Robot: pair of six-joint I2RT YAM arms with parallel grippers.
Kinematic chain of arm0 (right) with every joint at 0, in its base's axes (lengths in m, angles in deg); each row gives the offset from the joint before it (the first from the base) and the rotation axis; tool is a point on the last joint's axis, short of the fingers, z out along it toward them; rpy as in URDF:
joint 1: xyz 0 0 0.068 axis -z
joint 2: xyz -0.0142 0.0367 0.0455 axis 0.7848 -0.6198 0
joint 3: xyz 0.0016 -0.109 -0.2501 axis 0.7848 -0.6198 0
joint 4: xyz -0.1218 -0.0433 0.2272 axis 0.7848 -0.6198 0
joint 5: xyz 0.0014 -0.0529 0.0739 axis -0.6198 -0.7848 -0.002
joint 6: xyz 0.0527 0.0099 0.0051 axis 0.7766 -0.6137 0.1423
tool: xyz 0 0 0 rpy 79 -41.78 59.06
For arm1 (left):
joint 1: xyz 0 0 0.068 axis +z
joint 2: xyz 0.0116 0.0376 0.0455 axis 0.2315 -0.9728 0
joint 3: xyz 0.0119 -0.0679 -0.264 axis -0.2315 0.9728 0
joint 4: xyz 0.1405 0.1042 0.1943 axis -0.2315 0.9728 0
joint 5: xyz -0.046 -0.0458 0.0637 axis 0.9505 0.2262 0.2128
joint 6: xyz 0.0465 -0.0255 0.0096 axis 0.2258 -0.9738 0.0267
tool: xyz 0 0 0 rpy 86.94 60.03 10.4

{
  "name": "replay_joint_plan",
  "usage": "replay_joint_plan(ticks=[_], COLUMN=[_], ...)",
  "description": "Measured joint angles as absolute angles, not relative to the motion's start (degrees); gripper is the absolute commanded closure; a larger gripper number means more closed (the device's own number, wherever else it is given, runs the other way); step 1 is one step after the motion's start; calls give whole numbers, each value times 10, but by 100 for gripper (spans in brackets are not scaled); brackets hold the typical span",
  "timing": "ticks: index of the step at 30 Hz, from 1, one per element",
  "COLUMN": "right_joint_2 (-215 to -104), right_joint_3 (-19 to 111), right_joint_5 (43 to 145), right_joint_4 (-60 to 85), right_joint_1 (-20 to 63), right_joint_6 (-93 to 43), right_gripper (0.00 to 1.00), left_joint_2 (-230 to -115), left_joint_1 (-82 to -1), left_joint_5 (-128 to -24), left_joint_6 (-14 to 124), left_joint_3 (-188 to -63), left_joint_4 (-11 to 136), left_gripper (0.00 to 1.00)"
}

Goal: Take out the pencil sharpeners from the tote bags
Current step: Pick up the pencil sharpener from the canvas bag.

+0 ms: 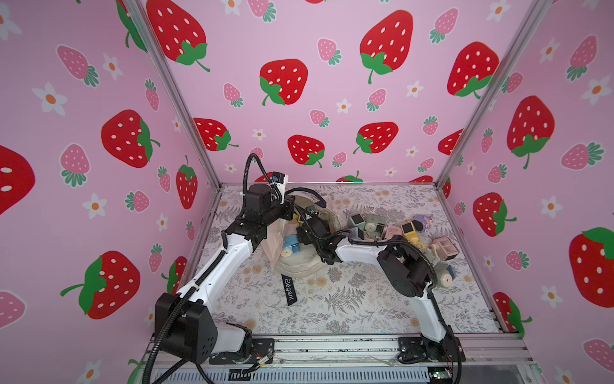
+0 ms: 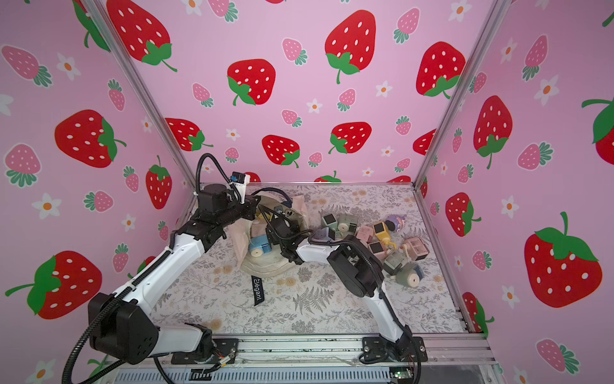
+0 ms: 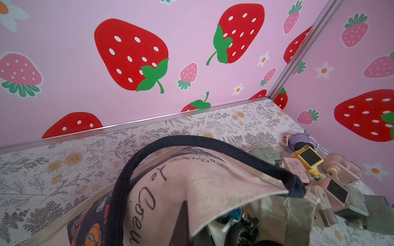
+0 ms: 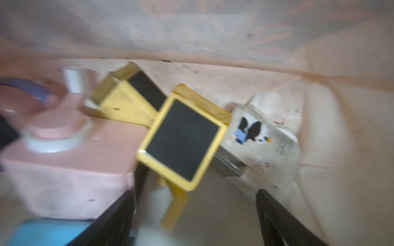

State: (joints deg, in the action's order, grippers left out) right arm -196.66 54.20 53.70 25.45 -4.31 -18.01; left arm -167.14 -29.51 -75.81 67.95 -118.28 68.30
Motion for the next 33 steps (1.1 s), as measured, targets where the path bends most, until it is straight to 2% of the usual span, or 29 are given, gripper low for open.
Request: replay_joint_plan(ticks=[3,5,10,13,17,25,33], right_joint_2=[-1967,-1967,-1967,-1964,-1960,-1965,-2038], right_joint_3=[531,519,512,497,483,533,619], right_joint_5=[514,513,557,593,620,624,621], right_joint_4=[258,265,293,337,351,345,336], right_joint_1=[-36,-33,-26,-26,-26,-21,-8], right_joint_6=[-185,-193,-207,-201,-175,-105,-73], right_gripper=[24,25,13,10,8,6,6], left_joint_2=[-1671,-1671,-1671,-1671,-1671,-1671,-1671], left_joint_1=[-295,-295,-295,-295,-295,-295,-295], left_joint_5=[-758,-758,-757,-757,-757,-757,-750], left_joint_6=[679,678,678,678,677,676,674], left_joint_3=[-1183,-1183,-1183,-1183,-1183,-1183,-1183], left_joint_4=[680,680,680,680,680,680,680], left_gripper=[100,100,100,100,100,100,100])
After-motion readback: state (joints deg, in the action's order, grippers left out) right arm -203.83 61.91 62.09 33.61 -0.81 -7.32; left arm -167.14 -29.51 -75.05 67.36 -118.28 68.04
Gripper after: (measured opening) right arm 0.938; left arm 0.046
